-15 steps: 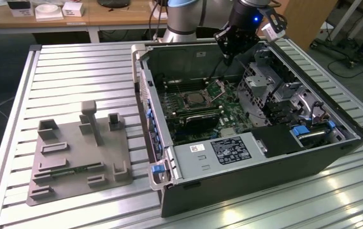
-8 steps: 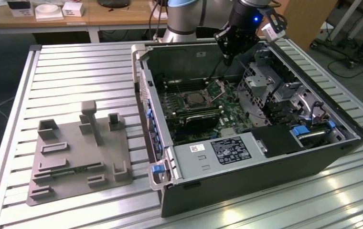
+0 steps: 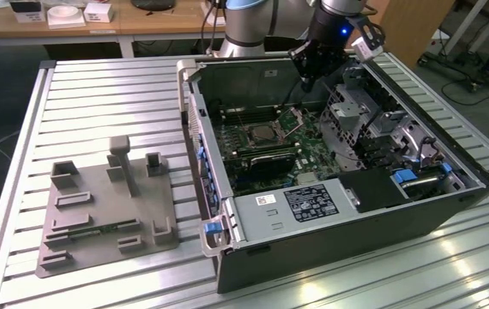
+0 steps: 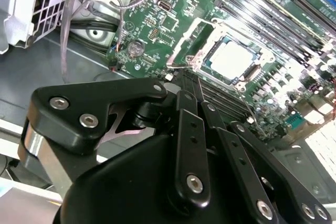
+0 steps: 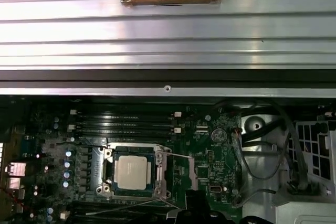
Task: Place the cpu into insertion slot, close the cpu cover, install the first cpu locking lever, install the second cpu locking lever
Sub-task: 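Close the cpu cover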
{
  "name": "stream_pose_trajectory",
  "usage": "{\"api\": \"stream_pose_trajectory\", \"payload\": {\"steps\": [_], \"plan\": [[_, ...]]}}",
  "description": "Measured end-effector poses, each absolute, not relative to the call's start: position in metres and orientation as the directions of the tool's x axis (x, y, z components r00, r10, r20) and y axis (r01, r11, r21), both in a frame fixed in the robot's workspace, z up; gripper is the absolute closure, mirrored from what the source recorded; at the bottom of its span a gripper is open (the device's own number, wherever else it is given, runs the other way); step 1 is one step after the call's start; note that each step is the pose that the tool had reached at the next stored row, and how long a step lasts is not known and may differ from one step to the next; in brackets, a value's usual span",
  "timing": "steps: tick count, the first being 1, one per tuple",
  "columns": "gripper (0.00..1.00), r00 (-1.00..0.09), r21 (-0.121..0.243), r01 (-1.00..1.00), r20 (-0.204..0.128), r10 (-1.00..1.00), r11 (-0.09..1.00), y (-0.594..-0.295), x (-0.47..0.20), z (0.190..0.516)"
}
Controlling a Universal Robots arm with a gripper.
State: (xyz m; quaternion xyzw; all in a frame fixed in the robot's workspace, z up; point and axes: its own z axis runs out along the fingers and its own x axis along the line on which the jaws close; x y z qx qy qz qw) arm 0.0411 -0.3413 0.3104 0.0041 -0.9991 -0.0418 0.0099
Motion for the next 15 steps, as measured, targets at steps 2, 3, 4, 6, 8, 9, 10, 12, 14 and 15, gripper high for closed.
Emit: {"api": "stream_pose_trajectory", "payload": {"steps": [2,3,4,6,8,9,10,12,14,15], "plan": [[0.89,-1.000,0.083,-0.009,0.019,-0.010,0.996,-0.341,0.044,0.307],[0.89,-1.000,0.083,-0.010,0.019,-0.012,0.996,-0.340,0.046,0.305],[0.89,-1.000,0.083,-0.011,0.020,-0.013,0.997,-0.340,0.047,0.303],[0.89,-1.000,0.083,-0.016,0.019,-0.017,0.996,-0.340,0.048,0.299],[0.89,-1.000,0.083,-0.022,0.019,-0.024,0.996,-0.340,0.050,0.296],[0.89,-0.999,0.083,-0.025,0.019,-0.027,0.996,-0.340,0.050,0.294],[0.89,-0.999,0.083,-0.027,0.019,-0.029,0.996,-0.340,0.051,0.292],[0.89,-0.999,0.083,-0.029,0.020,-0.031,0.996,-0.340,0.052,0.289],[0.89,-0.999,0.082,-0.029,0.020,-0.031,0.996,-0.340,0.053,0.285],[0.89,-0.999,0.083,-0.029,0.020,-0.031,0.996,-0.340,0.053,0.283]]}}
